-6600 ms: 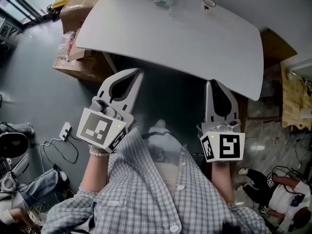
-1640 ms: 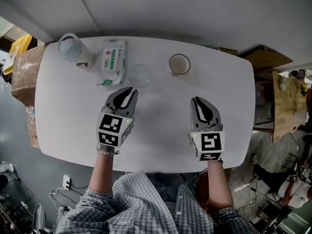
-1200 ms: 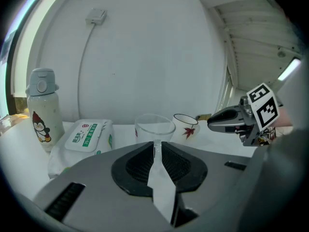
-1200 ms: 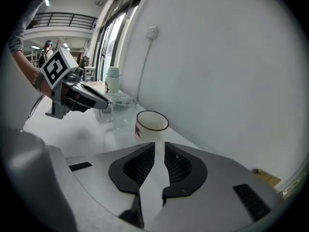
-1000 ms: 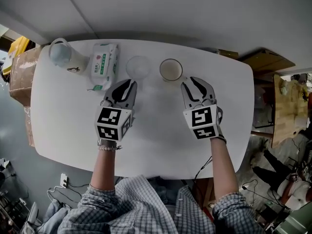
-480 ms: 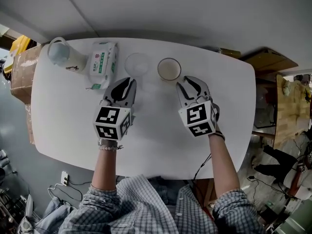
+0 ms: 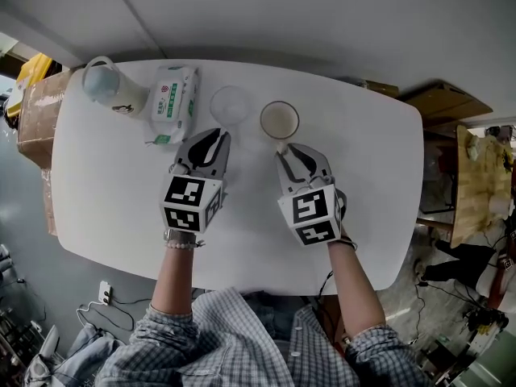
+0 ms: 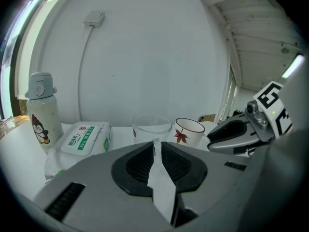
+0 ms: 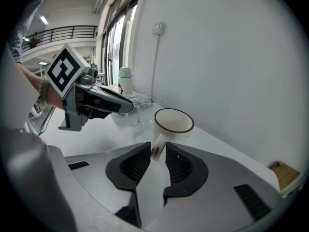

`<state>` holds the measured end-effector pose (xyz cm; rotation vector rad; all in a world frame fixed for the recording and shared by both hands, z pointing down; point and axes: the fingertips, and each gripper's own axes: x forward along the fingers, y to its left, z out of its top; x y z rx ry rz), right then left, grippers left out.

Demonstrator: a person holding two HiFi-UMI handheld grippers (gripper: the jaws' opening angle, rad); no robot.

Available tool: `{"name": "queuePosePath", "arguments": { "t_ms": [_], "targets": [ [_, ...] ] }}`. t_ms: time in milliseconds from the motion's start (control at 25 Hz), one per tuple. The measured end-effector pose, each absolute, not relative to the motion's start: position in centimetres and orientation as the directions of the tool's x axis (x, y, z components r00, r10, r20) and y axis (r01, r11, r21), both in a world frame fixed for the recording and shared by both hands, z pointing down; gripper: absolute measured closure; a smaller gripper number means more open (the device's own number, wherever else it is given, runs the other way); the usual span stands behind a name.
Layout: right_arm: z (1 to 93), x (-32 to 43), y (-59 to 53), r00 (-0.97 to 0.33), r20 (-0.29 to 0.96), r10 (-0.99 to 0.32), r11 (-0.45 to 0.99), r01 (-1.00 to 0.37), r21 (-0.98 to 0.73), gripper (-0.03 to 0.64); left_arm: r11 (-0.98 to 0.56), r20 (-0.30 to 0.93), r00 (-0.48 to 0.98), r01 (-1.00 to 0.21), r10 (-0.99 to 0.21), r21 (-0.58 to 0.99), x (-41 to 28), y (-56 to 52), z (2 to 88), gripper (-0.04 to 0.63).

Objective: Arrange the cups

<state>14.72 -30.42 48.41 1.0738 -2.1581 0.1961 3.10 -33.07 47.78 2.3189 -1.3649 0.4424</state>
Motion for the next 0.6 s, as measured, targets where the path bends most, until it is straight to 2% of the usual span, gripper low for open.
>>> {"name": "queuePosePath", "arguments": {
  "t_ms": [600],
  "targets": [
    [48.6, 12.6, -32.5, -0.365, 0.626, -0.689, 0.503, -0.863, 0.050, 0.522, -0.428, 0.445, 0.477, -0.879, -0.758, 0.211, 3.2, -34.1, 47.8, 0.541]
  ]
}}
